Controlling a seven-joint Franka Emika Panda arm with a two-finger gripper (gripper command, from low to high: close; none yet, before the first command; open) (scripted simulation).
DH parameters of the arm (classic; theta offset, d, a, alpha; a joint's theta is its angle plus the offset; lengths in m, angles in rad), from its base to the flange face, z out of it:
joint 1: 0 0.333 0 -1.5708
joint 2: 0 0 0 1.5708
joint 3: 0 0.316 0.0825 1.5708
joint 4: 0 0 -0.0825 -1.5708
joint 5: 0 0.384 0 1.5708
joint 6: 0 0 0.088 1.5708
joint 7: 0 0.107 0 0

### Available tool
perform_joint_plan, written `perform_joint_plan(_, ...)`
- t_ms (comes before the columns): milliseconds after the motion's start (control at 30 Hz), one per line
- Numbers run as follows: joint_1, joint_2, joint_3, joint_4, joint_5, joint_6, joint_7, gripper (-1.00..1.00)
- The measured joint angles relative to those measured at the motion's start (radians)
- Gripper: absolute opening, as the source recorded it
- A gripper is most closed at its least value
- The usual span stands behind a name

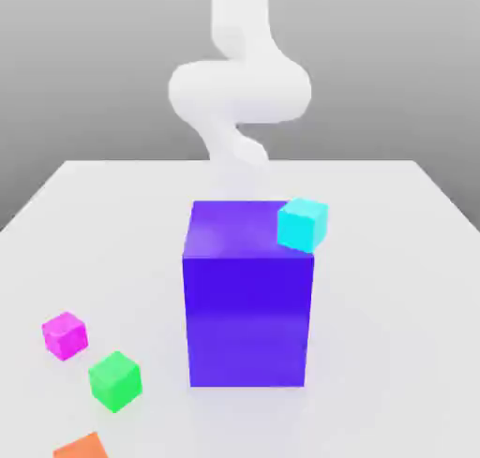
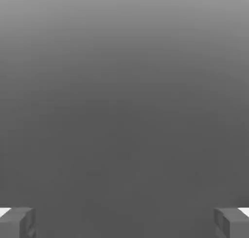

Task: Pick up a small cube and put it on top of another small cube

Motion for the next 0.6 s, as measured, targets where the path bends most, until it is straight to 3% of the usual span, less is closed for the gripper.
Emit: perform_joint_plan(600,-0.209,0.659,-0.330,-0.293,0.094,0.372,-0.114,0.00)
